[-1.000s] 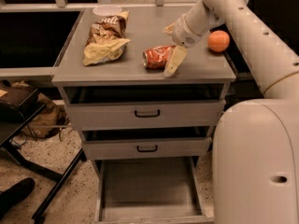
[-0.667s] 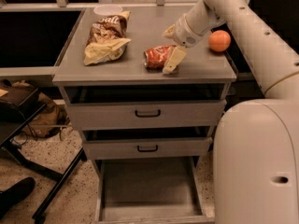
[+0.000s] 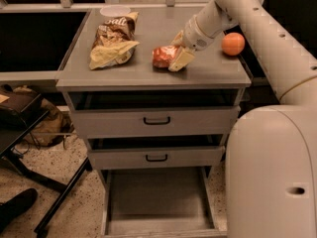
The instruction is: Place coke can into bottom drawer
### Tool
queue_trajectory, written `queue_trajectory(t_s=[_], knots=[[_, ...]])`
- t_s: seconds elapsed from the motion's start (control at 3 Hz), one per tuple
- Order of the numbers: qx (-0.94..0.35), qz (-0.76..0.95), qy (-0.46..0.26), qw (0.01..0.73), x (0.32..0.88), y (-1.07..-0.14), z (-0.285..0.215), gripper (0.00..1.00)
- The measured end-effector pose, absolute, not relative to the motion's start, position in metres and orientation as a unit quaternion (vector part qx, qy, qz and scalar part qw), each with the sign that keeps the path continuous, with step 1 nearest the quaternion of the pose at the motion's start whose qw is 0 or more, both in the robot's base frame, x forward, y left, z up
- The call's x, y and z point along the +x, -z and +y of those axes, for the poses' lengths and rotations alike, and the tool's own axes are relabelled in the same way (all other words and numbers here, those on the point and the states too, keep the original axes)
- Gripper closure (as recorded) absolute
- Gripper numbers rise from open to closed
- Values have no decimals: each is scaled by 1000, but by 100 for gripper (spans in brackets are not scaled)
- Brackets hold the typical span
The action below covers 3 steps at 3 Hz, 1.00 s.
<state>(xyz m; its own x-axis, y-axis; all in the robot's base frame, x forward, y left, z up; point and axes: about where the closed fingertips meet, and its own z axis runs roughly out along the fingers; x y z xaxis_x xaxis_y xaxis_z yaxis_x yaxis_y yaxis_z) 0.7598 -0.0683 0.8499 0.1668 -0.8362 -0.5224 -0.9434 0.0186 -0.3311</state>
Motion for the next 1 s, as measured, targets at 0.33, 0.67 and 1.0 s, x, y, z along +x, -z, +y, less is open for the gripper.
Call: queue_trajectory(t_s=[0.33, 0.67, 1.0], knots=[[-691, 646, -71, 317, 753, -853, -67, 88], [-681, 657, -40, 321, 729, -872, -69, 100], [-688, 661, -38, 297, 681, -875, -75, 100]])
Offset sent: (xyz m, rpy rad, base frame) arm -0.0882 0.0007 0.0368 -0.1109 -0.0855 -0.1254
